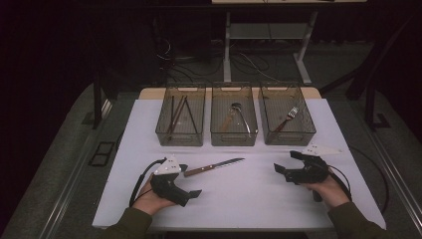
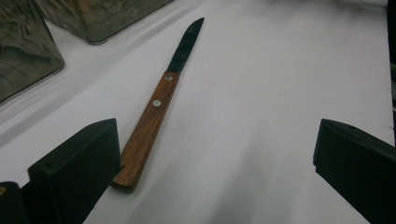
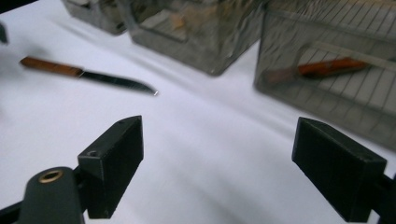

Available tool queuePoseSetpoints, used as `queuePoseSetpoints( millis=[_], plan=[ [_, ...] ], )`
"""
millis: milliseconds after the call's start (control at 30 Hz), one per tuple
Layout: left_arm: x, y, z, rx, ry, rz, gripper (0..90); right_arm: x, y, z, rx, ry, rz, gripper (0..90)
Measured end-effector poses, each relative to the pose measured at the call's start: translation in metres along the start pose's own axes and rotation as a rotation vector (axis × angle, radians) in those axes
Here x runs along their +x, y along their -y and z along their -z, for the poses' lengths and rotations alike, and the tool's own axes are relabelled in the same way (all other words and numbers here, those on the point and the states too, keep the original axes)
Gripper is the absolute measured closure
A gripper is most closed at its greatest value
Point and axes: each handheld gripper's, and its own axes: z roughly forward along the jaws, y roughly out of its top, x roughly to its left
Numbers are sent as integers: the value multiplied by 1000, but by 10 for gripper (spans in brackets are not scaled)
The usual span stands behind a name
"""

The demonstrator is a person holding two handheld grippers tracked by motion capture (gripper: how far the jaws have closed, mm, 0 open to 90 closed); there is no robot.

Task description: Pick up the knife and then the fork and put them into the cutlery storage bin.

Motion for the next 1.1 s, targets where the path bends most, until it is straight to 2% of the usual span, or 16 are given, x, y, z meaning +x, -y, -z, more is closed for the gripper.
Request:
queuePoseSetpoints(
  millis=[100,300,500,600,767,1000,1100],
  plan=[
    [0,-4,0,-13,-4,8,17,5,10,5,5,-10,10,166],
    [8,-18,-6,-6,-30,-16,123,11,22,12,24,-39,24,166],
    [18,-31,-18,21,-10,-14,306,11,22,12,24,-46,19,165],
    [23,-35,-27,58,5,-34,405,10,22,12,26,-45,24,166],
    [29,-41,-40,90,20,-50,544,10,22,12,27,-45,25,165],
    [38,-46,-57,105,51,-42,641,10,22,12,32,-46,28,166],
    [40,-45,-64,120,62,-56,657,10,22,11,35,-46,26,166]
  ],
)
